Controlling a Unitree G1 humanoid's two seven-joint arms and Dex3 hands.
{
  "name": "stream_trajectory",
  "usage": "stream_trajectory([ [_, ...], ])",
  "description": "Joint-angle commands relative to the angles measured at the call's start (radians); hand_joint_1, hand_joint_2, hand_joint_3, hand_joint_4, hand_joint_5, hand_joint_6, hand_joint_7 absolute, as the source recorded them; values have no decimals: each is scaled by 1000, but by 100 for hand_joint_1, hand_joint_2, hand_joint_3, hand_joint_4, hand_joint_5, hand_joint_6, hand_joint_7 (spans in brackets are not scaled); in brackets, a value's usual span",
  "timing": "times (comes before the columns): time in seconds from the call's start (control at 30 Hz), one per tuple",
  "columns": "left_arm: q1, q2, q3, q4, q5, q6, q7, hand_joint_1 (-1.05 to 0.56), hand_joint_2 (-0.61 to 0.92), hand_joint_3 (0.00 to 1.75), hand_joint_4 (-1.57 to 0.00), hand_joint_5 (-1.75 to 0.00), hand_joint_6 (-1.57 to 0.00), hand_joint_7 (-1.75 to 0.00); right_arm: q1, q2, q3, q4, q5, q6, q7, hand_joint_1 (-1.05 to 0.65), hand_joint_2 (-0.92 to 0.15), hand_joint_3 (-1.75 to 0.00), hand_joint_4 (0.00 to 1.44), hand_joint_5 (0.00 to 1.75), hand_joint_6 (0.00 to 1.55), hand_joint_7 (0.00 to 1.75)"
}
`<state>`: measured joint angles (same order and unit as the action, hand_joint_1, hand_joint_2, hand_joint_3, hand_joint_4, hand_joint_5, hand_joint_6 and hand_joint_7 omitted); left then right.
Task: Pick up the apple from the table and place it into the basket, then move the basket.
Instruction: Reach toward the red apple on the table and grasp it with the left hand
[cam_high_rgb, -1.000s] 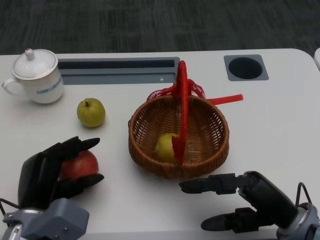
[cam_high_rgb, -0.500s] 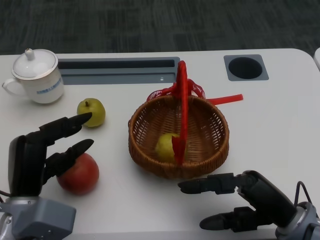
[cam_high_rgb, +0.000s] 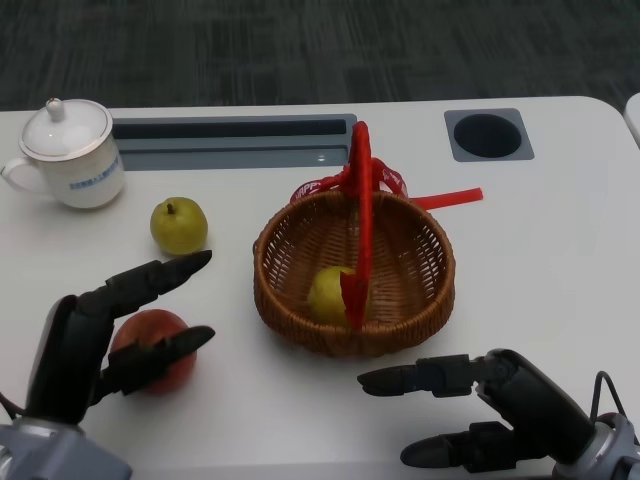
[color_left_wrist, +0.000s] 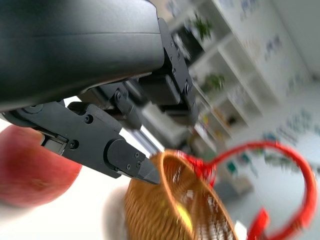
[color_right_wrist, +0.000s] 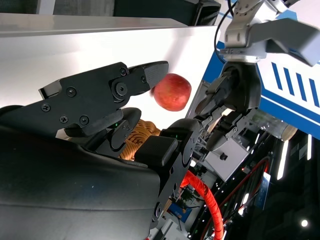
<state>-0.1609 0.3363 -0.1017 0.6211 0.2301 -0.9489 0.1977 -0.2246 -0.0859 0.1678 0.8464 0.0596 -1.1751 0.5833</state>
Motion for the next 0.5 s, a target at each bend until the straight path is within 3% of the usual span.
stream_trajectory([
  [0.03,56,121,-8,-105,-65,59,-194,-64,82,1,-16,0,-18,0,-6,-12,-3,-2,10,-6,-4,-37,-86,0,85,0,77,0],
  [0.17,111,165,9,-178,-48,162,-281,-80,80,0,-1,0,-1,0,-12,-13,-3,3,12,-8,0,-38,-86,0,86,0,77,0],
  [0.37,151,159,34,-229,207,279,-126,-86,81,1,0,0,0,0,-14,-11,0,2,17,-3,6,-38,-86,0,86,0,77,0],
  [0.5,124,152,18,-179,300,324,-44,-85,80,0,0,0,-1,0,-15,-10,1,1,17,0,6,-38,-86,0,86,0,77,0],
])
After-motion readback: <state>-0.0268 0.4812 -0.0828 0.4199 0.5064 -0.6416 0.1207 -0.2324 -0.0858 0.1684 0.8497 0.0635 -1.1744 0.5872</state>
